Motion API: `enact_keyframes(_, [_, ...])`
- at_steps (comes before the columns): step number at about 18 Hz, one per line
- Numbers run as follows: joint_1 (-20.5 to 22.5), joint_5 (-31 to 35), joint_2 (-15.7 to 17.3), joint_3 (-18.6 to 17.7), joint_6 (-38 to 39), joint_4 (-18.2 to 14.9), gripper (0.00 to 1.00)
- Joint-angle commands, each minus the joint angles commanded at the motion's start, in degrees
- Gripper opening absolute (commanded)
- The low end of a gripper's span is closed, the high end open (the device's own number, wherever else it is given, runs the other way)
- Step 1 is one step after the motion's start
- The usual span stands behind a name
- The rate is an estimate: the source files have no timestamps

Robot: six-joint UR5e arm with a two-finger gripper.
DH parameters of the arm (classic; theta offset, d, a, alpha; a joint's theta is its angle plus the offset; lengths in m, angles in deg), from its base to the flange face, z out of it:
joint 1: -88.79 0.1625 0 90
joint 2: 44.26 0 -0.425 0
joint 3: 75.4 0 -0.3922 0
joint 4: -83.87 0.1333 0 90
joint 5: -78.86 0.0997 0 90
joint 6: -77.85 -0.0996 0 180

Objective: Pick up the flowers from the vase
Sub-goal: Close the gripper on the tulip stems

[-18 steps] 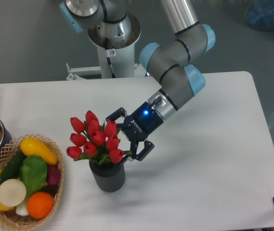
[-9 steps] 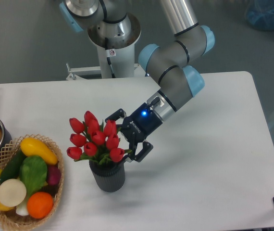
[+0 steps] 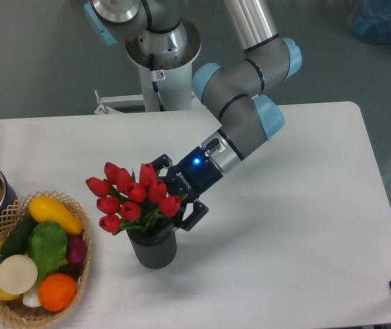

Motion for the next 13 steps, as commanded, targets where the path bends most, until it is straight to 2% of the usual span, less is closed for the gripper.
enact_keyframes(2, [0.0,0.1,0.0,-0.2,-0.4,0.0,1.00])
enact_keyframes(3, [0.0,0.1,0.0,-0.3,-0.4,0.0,0.97])
enact_keyframes(5, [0.1,0.2,0.1,-0.5,-0.4,0.0,0.85])
enact_keyframes(8, [0.4,0.2,0.2,-0.8,-0.4,0.0,0.72])
enact_keyframes(13, [0.9,-0.1,0.3,-1.7,-1.9,0.1,0.69])
